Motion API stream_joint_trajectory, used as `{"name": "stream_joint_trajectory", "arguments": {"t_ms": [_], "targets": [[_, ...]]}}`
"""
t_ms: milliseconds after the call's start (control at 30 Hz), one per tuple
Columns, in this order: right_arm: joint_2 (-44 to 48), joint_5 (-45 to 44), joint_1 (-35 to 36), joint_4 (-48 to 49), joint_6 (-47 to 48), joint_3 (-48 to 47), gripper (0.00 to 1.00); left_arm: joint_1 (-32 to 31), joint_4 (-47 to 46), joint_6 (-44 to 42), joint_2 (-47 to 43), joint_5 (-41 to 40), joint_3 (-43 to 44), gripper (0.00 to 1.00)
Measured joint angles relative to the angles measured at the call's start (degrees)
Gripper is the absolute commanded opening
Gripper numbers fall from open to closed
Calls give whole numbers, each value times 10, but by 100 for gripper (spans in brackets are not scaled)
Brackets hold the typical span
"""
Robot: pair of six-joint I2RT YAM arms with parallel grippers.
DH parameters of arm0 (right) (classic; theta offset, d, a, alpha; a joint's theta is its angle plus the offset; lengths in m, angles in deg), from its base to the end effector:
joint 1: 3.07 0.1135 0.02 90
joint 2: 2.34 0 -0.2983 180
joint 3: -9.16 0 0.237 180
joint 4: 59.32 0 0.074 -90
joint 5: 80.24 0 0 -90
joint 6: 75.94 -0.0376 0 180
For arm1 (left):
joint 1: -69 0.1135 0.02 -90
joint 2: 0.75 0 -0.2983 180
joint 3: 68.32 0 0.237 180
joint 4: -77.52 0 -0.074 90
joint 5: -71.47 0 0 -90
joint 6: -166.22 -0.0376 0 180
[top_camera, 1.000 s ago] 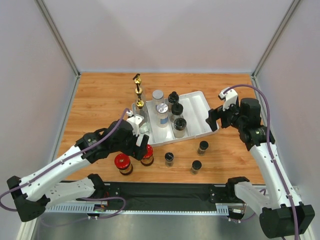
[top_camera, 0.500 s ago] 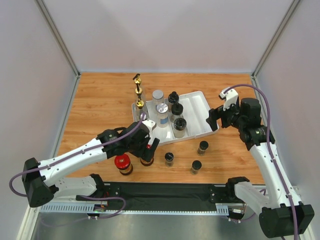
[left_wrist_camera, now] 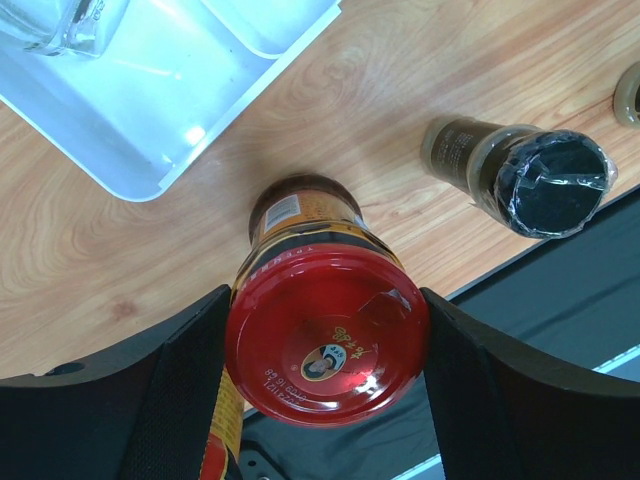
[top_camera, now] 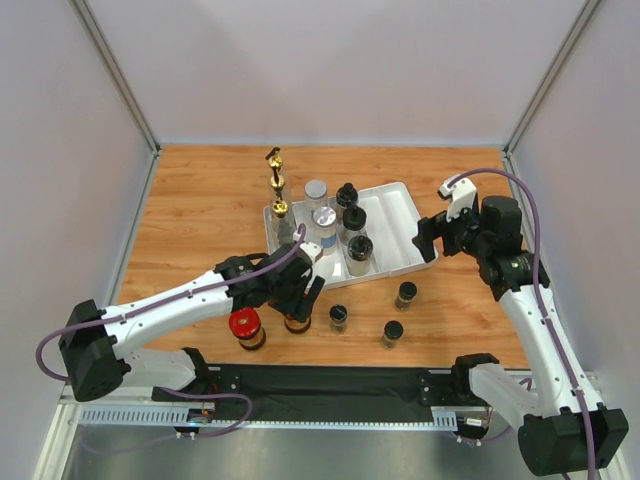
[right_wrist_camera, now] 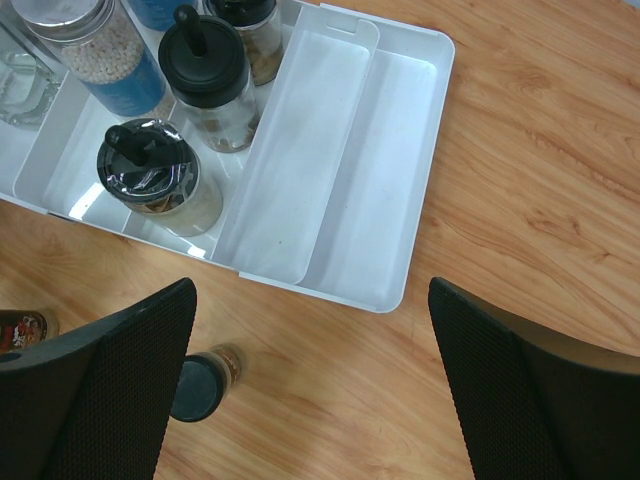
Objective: Organize the condiment bottles
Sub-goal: Pick up the bottle from the center of the board.
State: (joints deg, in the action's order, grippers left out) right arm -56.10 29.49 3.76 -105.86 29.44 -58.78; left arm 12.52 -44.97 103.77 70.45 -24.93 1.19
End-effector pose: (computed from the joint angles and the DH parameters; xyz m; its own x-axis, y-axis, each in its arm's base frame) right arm 0.1632 0.0323 0.3536 -0.4076 -0.3003 -0.8624 -0.5219 0.8516 -0.0498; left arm 0.1238 -0.1793 0.2932 -0.7892 0.3591 -0.4983 0.4872 0.8600 -0.1519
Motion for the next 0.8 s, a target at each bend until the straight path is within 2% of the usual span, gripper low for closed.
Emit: {"name": "stream_joint_trajectory", "arguments": {"t_ms": [167,233,267,333,367,467,800], "targets": [[1,0,-1,0,0,0,100,-4,0,0,4,-6,0,73],[2,0,-1,0,0,0,100,-6,0,0,4,-10,0,58],[3,0,-2,0,0,0,100,-7,0,0,4,-12,0,42],[3,0,-2,0,0,0,100,-8,0,-1,4,-12,0,29],[3,0,-2,0,0,0,100,-8,0,-2,4,-12,0,16],[5,0,-3,0,0,0,100,-8,5,-8,2,-11,3,6],[14,0,-9,0,-1,0,100,-9,64,-41,-9,-3,85,1]]}}
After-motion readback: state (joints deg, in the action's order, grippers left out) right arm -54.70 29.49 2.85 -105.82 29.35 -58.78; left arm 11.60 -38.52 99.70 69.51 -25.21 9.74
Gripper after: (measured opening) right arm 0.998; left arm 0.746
